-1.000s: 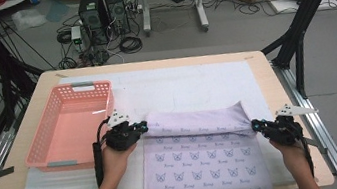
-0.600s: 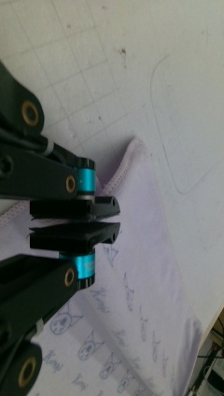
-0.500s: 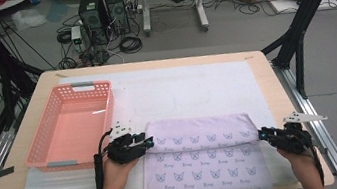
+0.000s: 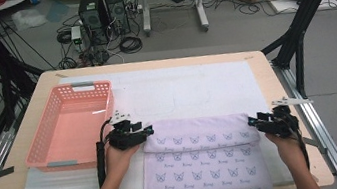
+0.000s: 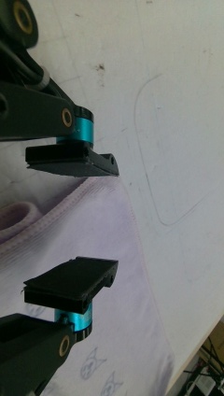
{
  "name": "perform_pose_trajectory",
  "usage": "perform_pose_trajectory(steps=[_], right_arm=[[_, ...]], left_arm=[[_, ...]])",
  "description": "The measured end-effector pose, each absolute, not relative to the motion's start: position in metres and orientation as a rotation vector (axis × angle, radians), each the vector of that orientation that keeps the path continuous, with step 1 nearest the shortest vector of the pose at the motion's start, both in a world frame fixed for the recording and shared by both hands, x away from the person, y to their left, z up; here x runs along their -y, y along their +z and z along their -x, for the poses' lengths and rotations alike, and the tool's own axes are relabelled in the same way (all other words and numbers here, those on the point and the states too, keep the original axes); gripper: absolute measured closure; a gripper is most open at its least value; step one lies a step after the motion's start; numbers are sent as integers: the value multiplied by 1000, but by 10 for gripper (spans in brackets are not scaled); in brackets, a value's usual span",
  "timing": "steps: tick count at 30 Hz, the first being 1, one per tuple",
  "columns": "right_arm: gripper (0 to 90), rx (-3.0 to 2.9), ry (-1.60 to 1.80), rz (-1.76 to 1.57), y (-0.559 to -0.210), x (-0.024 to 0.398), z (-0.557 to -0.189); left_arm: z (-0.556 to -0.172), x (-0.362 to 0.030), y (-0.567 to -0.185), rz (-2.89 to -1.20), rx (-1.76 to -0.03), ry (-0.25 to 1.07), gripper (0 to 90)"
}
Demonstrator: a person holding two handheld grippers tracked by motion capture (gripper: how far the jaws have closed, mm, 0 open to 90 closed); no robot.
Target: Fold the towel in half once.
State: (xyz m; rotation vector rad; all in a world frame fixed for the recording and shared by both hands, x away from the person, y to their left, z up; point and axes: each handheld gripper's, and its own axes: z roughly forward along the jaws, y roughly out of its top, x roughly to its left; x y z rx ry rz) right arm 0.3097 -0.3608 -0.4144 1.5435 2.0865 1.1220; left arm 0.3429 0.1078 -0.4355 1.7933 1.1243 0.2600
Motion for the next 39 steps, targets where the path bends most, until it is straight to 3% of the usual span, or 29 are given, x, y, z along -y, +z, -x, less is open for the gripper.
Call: perform_pose_trajectory(steps=[5, 8, 10, 13, 23, 39], right_arm=[[486, -2220, 945, -1557, -433, 346, -339], [573, -2208, 930, -1559, -434, 345, -341], [695, -2222, 882, -1509, -434, 345, -339], [861, -2222, 882, -1466, -434, 348, -336], [867, -2115, 1074, -1372, -413, 364, -304], [866, -2141, 1208, -1223, -396, 366, -228]], left_arm=[[-352, -100, -446, -1811, -1171, 246, 495], [-354, -97, -450, -1823, -1181, 251, 508], [-353, -92, -452, -1868, -1147, 275, 602], [-350, -88, -451, -1892, -1124, 309, 844], [-329, -100, -424, -1803, -1015, 368, 855], [-262, -124, -416, -1790, -923, 308, 849]])
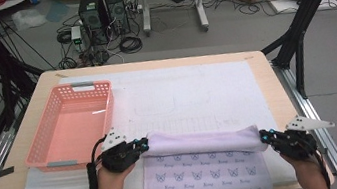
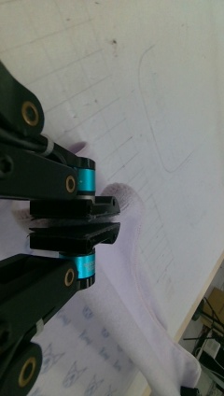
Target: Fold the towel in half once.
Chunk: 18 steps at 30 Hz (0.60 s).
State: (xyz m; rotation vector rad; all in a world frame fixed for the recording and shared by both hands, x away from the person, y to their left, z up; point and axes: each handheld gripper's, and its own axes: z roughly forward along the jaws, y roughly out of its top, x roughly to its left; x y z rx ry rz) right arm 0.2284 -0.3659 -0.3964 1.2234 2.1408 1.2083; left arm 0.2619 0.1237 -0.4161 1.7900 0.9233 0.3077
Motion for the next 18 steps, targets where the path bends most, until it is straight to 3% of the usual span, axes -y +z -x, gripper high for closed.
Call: perform_pose_trajectory(steps=[10, 13, 15, 18], right_arm=[[865, -2290, 1163, -1235, -417, 366, -199], [847, -2335, 1091, -1264, -426, 365, -201], [693, -2294, 1114, -1295, -426, 368, -203], [647, -2158, 1242, -1348, -415, 377, -206]], left_arm=[[-242, -128, -437, -1865, -930, 211, 826], [-245, -129, -438, -1859, -950, 228, 635], [-248, -131, -437, -1840, -965, 234, 525], [-259, -133, -433, -1816, -974, 250, 492]])
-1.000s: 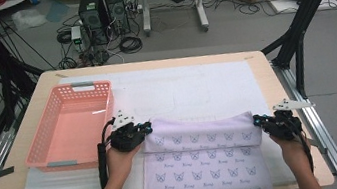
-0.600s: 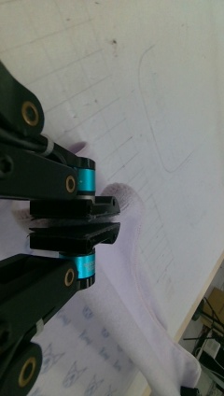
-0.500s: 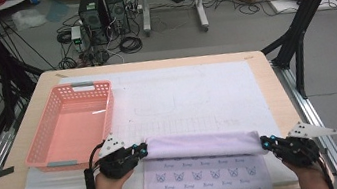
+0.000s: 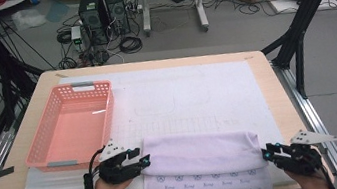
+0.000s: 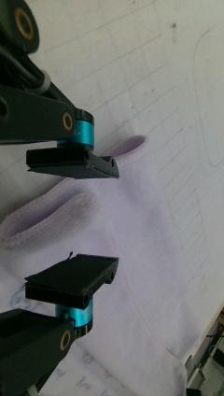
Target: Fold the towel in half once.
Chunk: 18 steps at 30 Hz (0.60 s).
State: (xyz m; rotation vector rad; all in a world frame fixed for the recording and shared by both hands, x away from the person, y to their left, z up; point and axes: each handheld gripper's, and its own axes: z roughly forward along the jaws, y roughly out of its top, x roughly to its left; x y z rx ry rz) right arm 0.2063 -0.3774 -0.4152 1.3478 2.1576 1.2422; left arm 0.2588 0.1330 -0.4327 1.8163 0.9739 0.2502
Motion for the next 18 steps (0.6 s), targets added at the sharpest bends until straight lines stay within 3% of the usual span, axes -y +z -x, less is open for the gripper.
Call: perform_pose_trajectory(steps=[5, 11, 12, 14, 18], right_arm=[[729, -2140, 1191, -1427, -419, 377, -233], [638, -2203, 1025, -1453, -438, 350, -265], [676, -2195, 1023, -1466, -439, 349, -270], [846, -2184, 986, -1459, -439, 347, -275], [877, -2117, 845, -1401, -437, 351, -278]], left_arm=[[-280, -130, -424, -1771, -981, 269, 488], [-298, -120, -427, -1783, -973, 299, 482], [-300, -119, -427, -1784, -973, 297, 479], [-303, -118, -428, -1782, -980, 296, 474], [-301, -118, -431, -1781, -986, 302, 471]])
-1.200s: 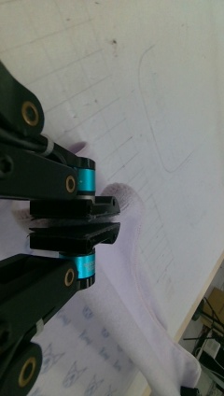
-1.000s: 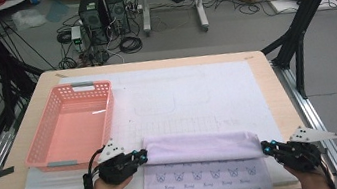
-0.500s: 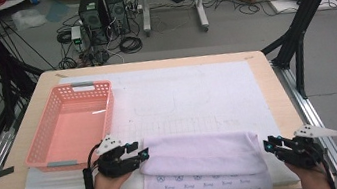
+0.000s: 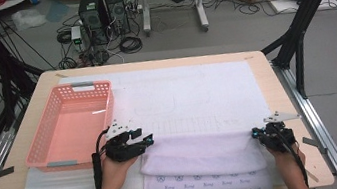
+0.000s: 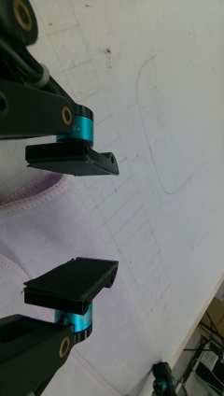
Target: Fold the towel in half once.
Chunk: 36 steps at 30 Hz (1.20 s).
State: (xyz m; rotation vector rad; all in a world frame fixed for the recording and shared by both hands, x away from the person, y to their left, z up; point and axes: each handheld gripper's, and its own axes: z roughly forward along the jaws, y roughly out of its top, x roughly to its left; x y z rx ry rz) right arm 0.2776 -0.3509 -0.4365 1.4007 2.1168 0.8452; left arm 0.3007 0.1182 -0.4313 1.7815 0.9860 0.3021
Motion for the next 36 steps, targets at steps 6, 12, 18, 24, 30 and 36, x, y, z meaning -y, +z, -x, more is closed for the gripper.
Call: perform_pose_trajectory(steps=[6, 12, 18, 24, 30, 36], right_arm=[[714, -2011, 928, -1419, -429, 365, -268], [602, -2060, 1064, -1420, -426, 375, -254], [470, -2147, 1090, -1451, -439, 368, -259], [489, -2199, 967, -1377, -444, 356, -260], [817, -2220, 1017, -1422, -443, 352, -257], [858, -2215, 984, -1409, -440, 347, -258]], left_arm=[[-296, -122, -436, -1808, -998, 323, 464], [-296, -123, -438, -1838, -1015, 336, 458], [-298, -123, -445, -1874, -1047, 292, 432], [-298, -112, -452, -1940, -1036, 264, 433], [-293, -102, -452, -2003, -961, 267, 722], [-300, -95, -442, -1982, -971, 319, 855]])
